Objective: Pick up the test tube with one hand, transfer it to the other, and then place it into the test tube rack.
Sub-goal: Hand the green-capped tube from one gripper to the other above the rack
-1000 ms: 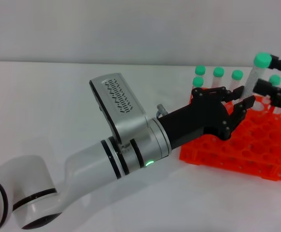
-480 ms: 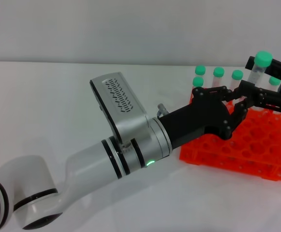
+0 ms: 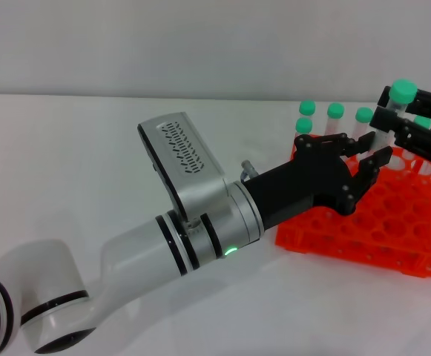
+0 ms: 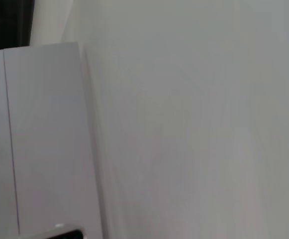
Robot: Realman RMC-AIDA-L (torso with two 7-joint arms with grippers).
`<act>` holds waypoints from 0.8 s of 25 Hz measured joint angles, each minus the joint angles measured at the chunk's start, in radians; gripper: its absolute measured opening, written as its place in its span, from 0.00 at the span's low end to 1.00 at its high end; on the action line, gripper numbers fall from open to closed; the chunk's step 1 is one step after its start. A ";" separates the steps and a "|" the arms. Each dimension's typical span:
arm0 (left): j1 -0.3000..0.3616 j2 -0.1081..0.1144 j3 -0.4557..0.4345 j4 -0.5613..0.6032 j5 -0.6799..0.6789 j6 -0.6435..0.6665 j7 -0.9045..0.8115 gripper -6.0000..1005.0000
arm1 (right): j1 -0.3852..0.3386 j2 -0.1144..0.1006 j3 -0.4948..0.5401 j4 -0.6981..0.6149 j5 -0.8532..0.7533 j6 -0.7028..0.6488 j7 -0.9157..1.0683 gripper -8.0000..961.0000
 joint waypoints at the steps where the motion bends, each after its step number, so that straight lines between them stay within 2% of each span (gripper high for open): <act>1: 0.000 0.000 0.000 0.000 0.000 -0.002 0.000 0.24 | 0.000 0.000 0.001 0.000 0.004 0.000 -0.001 0.59; 7: 0.000 0.000 -0.001 0.000 -0.001 -0.008 0.002 0.24 | -0.003 -0.001 0.002 0.000 0.017 0.002 -0.022 0.30; 13: 0.000 0.001 -0.002 -0.002 0.000 -0.009 0.020 0.24 | 0.001 -0.002 -0.004 -0.001 0.015 0.002 -0.025 0.23; 20: 0.006 0.000 -0.008 0.001 -0.009 -0.019 0.065 0.25 | -0.002 -0.001 0.001 -0.009 0.016 0.004 -0.026 0.23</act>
